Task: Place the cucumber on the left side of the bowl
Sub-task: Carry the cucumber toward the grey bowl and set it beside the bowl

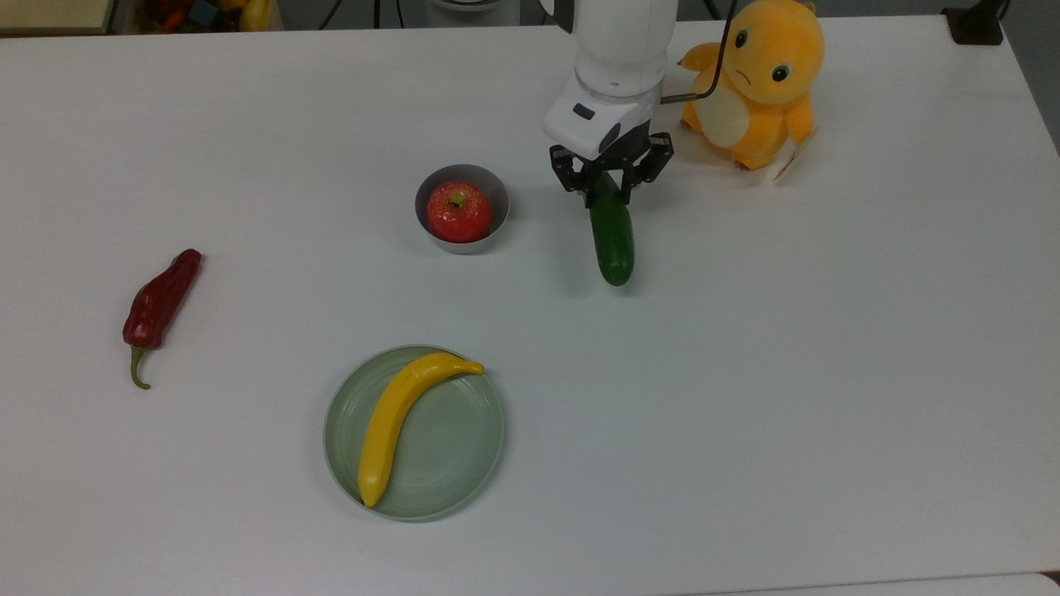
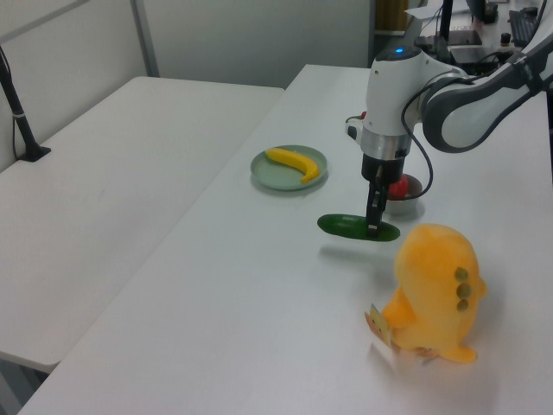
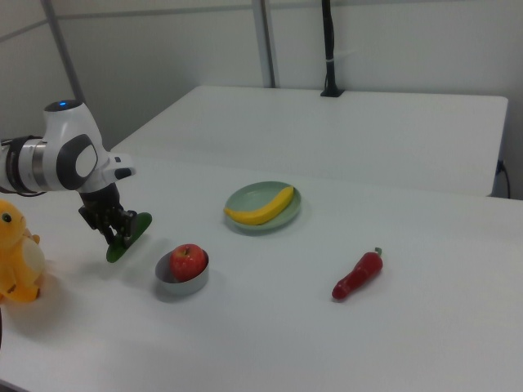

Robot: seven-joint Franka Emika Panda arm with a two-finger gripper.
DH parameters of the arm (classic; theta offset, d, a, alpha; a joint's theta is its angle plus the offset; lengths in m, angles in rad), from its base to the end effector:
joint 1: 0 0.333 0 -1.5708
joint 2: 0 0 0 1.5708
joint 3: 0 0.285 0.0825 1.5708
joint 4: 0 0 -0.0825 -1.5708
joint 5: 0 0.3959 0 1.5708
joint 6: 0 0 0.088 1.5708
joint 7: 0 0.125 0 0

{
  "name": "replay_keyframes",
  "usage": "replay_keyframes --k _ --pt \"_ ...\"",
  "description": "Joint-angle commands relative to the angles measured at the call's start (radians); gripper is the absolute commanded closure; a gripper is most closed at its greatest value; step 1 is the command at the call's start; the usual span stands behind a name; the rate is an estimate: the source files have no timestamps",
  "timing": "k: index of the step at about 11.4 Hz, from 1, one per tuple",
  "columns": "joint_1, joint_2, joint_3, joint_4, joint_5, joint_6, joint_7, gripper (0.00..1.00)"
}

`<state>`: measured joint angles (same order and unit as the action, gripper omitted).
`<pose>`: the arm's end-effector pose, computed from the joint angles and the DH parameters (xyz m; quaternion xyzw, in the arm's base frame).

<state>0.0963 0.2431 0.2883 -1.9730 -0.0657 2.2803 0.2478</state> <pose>0.5682 0.2241 0.3043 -0.9958 -0.0834 -0.0331 0.0197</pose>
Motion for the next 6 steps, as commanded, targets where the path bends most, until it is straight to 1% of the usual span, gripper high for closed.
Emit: replay_keyframes --k 1,3,6 --pt "-0.024 -0.028 -0.011 0.002 -0.019 -0.105 -0.036 1.0" --pt "-0.038 -0.042 -0.024 0.0 -0.02 -0.172 -0.064 1.0" --pt "-0.041 -0.041 -0.027 -0.007 -0.019 -0.189 -0.062 1.0"
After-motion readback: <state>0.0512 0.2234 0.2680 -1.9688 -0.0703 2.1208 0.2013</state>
